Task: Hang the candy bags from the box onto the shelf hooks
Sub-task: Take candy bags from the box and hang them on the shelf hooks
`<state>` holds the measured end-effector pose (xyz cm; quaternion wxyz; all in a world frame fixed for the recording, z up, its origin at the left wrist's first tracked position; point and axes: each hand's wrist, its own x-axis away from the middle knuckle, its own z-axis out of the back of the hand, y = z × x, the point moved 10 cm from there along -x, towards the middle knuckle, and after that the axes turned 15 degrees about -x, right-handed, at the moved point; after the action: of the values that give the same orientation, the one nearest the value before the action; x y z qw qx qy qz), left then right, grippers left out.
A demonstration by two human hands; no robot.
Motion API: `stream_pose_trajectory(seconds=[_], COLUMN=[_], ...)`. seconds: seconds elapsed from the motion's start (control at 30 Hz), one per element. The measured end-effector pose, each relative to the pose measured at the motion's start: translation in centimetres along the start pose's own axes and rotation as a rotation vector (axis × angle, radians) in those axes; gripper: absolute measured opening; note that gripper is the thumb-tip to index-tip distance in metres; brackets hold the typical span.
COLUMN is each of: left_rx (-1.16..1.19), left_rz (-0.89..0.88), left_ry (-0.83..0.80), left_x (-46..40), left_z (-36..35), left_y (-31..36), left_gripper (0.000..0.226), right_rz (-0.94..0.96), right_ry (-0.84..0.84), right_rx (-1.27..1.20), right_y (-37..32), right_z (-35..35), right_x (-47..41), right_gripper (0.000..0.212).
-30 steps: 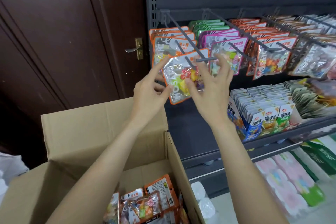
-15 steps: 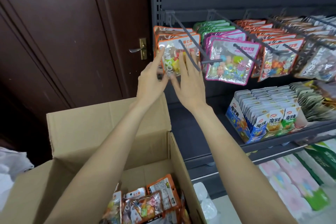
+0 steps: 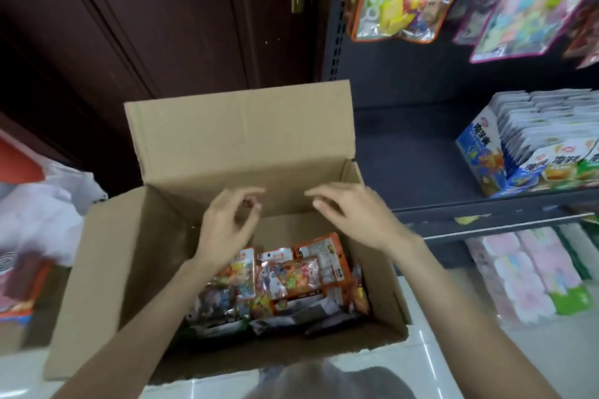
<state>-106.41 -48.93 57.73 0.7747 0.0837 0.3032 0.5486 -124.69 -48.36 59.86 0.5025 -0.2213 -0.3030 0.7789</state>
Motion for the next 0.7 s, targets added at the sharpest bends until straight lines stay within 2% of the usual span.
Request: stream_pose_trajectory(seconds=[0.13,0.23,0.33,0.43,0.53,0.63,0.7], left_rx=[-0.192,-0.313,-0.345,-0.4,-0.44,-0.531,-0.613], left_rz=[-0.005,0.029,0.017,0.009,0.004,-0.068,-0.109], left_ry=[-0.402,-0.641,-0.736,-0.798,-0.836,-0.927,-0.95], left_x=[4.4,6.6,8.5,9.7,9.5,9.3,9.2], left_z=[-7.5,-11.6,-14.3,-16.4,-17.7,-18.6,-18.7], left_y=[-7.2,-10.6,-12.8,-15.3,-17.1,-17.3,-17.0], left_gripper=[0.043,0.04,0.051,0.078,0.1,0.11,0.103], right_rz=[-0.112,-0.183,-0.232,-0.325,-0.437,-0.424,-0.401], right_ry=[-0.286,-0.453,-0.545,-0.659,-0.718,-0.684,-0.662], right_rx=[0.035,0.157,0.262,0.38,0.339,0.299,0.315], right_y=[3.1,5.8,8.3,11.7,14.3,14.3,13.8], right_z=[-8.9,-15.0,-19.3,-22.5,-24.2,-25.0,-25.3], right_x=[-0.9,-1.4,-1.6,-0.8,0.1,-0.6,-1.2], right_gripper=[0.035,0.042,0.049,0.075,0.095,0.092,0.085])
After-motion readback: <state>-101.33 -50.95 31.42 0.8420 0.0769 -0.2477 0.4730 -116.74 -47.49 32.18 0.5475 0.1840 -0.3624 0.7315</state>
